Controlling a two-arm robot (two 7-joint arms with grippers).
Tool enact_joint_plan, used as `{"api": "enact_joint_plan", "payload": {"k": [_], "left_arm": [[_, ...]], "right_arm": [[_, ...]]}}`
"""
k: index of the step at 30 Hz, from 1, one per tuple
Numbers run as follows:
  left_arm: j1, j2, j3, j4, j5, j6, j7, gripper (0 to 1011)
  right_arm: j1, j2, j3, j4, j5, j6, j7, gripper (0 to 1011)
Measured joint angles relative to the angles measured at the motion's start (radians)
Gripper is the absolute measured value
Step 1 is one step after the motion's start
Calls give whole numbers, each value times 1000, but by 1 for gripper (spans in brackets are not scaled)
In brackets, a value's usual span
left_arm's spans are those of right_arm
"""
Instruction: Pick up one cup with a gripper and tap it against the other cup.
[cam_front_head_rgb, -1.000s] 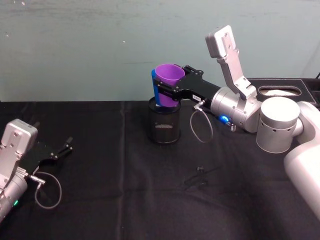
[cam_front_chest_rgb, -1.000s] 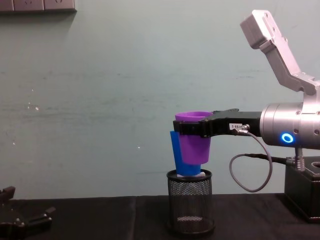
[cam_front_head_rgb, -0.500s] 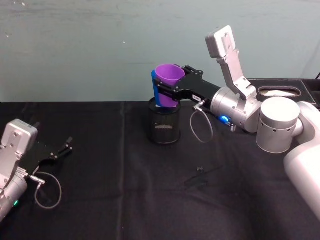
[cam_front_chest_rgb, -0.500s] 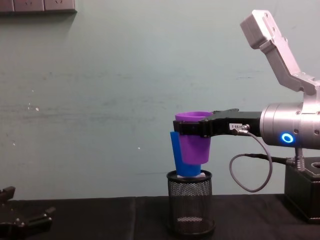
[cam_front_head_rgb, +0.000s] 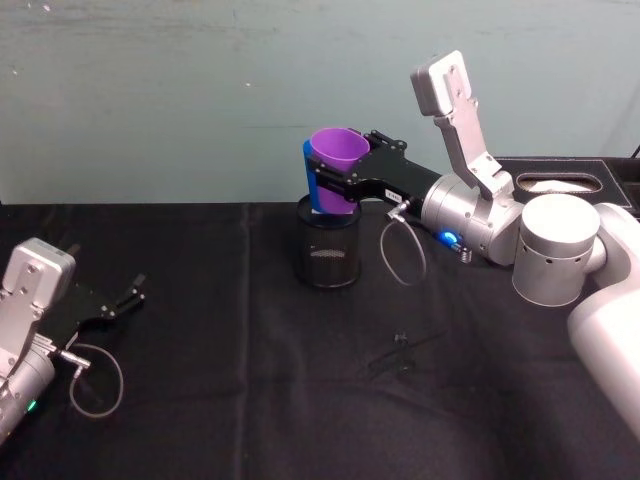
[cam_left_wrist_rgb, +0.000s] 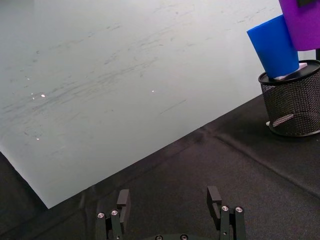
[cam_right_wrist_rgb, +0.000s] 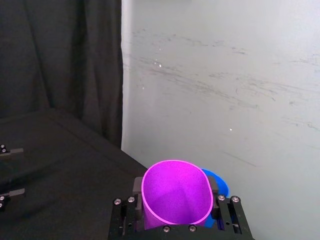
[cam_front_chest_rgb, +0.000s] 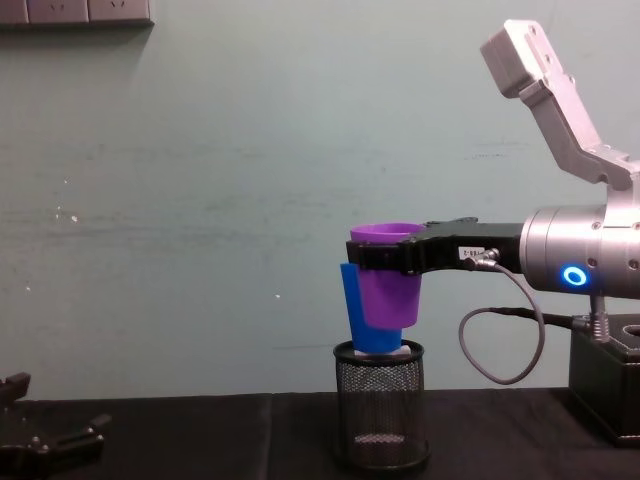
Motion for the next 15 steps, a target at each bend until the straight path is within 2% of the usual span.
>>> {"api": "enact_joint_plan", "payload": {"k": [15], "left_arm": [[0,0,0,0,0,0,0,1000]], "right_arm": [[0,0,0,0,0,0,0,732]]}}
